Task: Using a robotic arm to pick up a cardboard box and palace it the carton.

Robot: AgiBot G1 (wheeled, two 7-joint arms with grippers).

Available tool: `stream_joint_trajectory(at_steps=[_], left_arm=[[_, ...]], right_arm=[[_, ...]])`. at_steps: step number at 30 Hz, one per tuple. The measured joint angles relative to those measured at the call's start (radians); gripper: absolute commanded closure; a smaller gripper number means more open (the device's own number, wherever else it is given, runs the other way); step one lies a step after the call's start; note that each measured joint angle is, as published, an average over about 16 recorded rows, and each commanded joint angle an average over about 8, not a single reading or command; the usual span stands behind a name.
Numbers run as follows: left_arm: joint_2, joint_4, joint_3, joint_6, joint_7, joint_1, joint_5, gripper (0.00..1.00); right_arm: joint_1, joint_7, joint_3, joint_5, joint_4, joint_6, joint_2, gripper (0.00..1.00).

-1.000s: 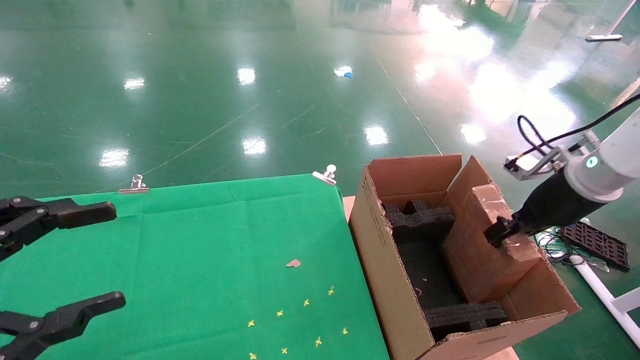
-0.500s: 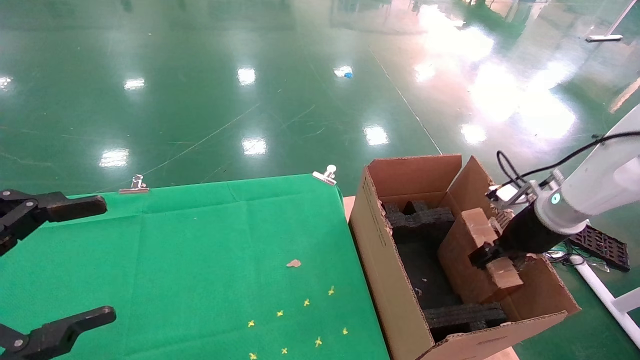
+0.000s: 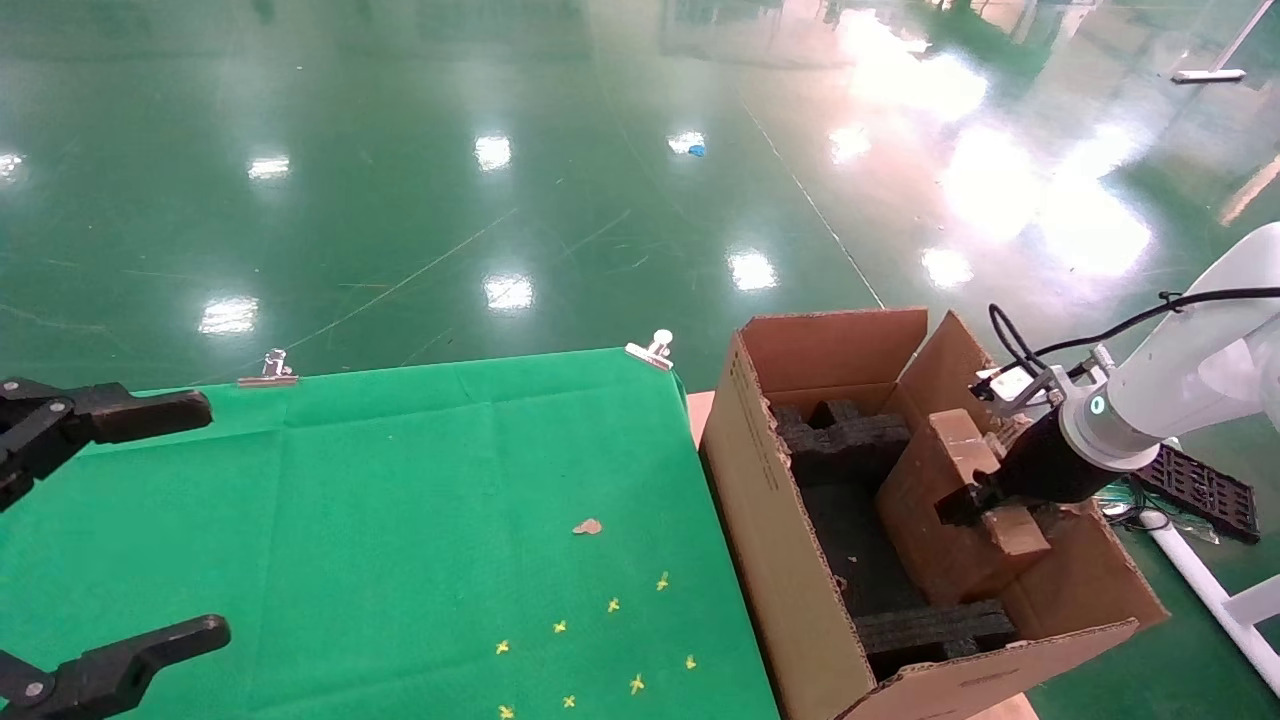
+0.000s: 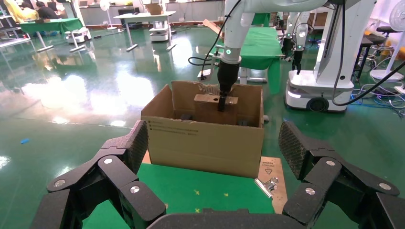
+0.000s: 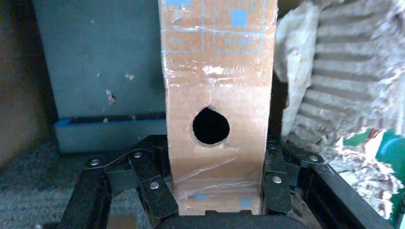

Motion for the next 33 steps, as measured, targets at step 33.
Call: stream_joint_trajectory(at_steps=[33], left_arm=[[-0.001, 0.0, 0.002, -0.001, 0.001, 0.0, -0.001, 0.0]], right_arm=[[0.147, -0.051, 0.006, 0.007, 0.018, -0.081, 0.0, 0.0]])
